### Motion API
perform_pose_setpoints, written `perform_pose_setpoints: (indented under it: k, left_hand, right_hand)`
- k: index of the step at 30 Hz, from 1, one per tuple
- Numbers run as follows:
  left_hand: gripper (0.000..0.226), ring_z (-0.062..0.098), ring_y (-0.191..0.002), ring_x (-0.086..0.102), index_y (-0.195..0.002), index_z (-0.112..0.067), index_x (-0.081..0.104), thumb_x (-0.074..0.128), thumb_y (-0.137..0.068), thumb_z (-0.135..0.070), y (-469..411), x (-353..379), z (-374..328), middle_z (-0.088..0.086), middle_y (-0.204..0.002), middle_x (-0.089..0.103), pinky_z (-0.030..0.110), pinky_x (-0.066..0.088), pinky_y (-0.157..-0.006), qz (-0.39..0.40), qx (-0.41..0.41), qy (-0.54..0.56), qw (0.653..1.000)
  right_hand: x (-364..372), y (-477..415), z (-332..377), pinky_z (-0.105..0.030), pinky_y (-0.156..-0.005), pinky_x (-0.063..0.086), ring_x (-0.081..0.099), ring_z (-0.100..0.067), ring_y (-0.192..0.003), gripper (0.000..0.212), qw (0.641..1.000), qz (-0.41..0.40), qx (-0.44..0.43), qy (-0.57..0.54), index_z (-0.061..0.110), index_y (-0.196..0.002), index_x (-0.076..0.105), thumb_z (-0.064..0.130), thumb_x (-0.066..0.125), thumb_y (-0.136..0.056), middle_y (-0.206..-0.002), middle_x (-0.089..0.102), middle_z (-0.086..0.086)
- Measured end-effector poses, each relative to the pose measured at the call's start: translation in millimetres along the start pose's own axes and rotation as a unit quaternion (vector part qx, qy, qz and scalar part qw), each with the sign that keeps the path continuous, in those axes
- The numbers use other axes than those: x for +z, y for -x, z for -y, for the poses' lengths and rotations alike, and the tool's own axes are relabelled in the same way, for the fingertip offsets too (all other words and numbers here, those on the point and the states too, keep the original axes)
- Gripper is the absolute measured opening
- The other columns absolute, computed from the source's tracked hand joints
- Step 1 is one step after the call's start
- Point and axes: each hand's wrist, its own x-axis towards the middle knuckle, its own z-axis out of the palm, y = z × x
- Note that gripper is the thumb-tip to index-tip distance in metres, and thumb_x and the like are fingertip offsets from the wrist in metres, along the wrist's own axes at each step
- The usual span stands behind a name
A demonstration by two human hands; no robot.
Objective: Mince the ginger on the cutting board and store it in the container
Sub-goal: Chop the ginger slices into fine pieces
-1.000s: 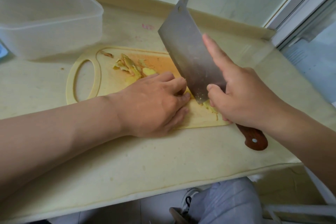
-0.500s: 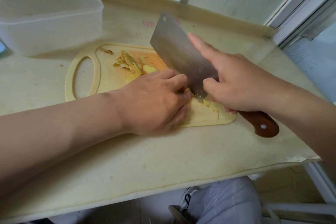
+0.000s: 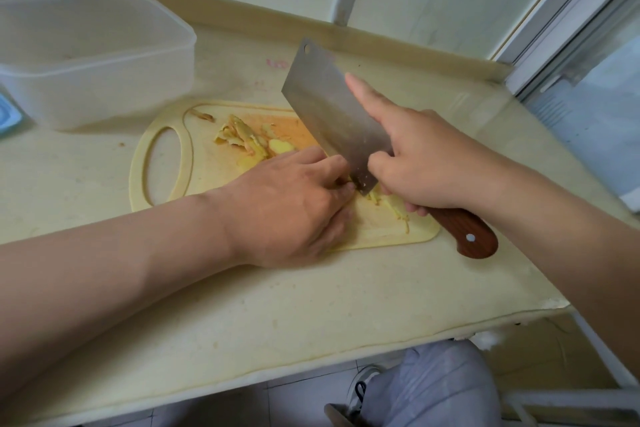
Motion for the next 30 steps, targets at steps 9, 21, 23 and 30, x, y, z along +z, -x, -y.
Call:
perform_pose_setpoints:
  k: [9,21,23,30]
  left_hand:
    - [0.052,0.034,-0.093,0.056,-0.118,-0.003,0.067,0.031,-0.102,-0.037,-0.6,1.3,1.6,0.012,-0.112,0.061,0.046,0.05,-0.086,0.023,0.0,0.025,0.999]
    - [0.043,0.034,-0.086,0.057,-0.099,-0.003,0.071,0.038,-0.101,-0.03,-0.5,-0.2,1.2,0.012,-0.104,0.062,0.044,0.049,-0.081,0.002,-0.008,0.049,0.999]
    - [0.041,0.035,-0.086,0.057,-0.097,-0.003,0.07,0.038,-0.101,-0.029,-0.7,-0.8,1.5,0.012,-0.102,0.062,0.046,0.049,-0.08,0.002,-0.014,0.048,0.999]
    - [0.029,0.035,-0.081,0.058,-0.09,-0.003,0.069,0.049,-0.097,-0.023,-1.6,0.0,1.7,0.011,-0.097,0.065,0.046,0.047,-0.075,-0.03,-0.034,0.003,0.999]
  right_hand:
    - [0.4,-22.6,-15.4,-0.032,-0.043,0.052,0.059,-0.02,-0.042,0.094,0.986,-0.031,0.045,-0.159,0.057,-0.159,0.012,0.001,0.044,-0.091,-0.071,0.072,-0.012]
    - [2.3,-32.0,-52.9,-0.032,-0.044,0.048,0.053,-0.028,-0.045,0.088,0.932,-0.029,0.013,-0.362,0.066,-0.145,0.032,-0.004,0.054,-0.096,-0.056,0.066,-0.013]
    - [9.7,-35.0,-57.8,-0.029,-0.041,0.046,0.053,-0.028,-0.047,0.085,0.922,-0.015,0.01,-0.388,0.057,-0.152,0.034,-0.005,0.054,-0.097,-0.052,0.063,-0.011]
    - [10.5,-43.0,-70.5,-0.024,-0.037,0.042,0.049,-0.019,-0.037,0.081,0.881,-0.014,0.007,-0.473,0.048,-0.156,0.036,-0.005,0.053,-0.097,-0.066,0.061,-0.024]
